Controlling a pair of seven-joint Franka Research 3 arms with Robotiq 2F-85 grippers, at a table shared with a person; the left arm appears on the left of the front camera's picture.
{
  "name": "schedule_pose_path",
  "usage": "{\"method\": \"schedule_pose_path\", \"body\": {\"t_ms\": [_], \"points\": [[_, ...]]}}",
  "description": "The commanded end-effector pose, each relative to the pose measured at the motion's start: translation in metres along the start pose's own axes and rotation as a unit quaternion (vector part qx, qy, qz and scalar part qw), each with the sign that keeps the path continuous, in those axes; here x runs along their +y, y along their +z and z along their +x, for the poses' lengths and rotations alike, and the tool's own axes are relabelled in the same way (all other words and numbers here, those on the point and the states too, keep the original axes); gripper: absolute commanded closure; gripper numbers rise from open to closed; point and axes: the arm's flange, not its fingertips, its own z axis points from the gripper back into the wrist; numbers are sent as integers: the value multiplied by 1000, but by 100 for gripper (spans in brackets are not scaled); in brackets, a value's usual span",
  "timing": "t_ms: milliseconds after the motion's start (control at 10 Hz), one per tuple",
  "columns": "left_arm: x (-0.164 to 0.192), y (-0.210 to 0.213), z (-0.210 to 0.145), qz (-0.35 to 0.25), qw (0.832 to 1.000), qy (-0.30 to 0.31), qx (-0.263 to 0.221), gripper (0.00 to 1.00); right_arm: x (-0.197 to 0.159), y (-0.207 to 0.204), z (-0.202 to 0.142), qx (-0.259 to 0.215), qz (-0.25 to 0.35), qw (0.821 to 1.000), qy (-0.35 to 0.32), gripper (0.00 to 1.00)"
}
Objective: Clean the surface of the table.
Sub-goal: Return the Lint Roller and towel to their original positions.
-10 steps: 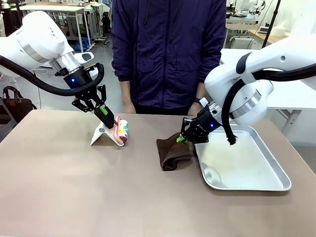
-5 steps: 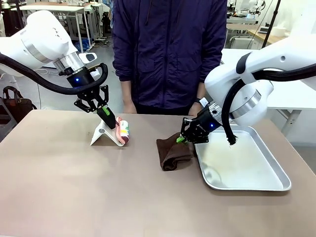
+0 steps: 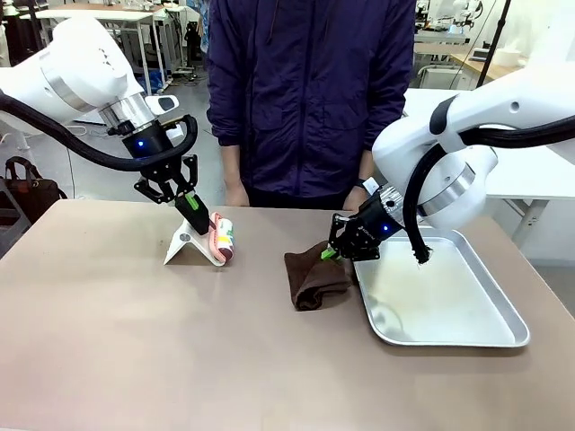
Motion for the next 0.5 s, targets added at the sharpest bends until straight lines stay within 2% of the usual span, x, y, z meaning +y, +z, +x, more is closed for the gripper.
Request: {"method": "schedule_pose_path", "body": {"t_ms": [0,400], "points": [[13,1,16,23,999,-2,25,78,2,-1,-2,-10,0,1000,-1,89],[23,6,37,8,999,-1,38,78,2,-1,-2,-10,0,1000,-1,89]]}}
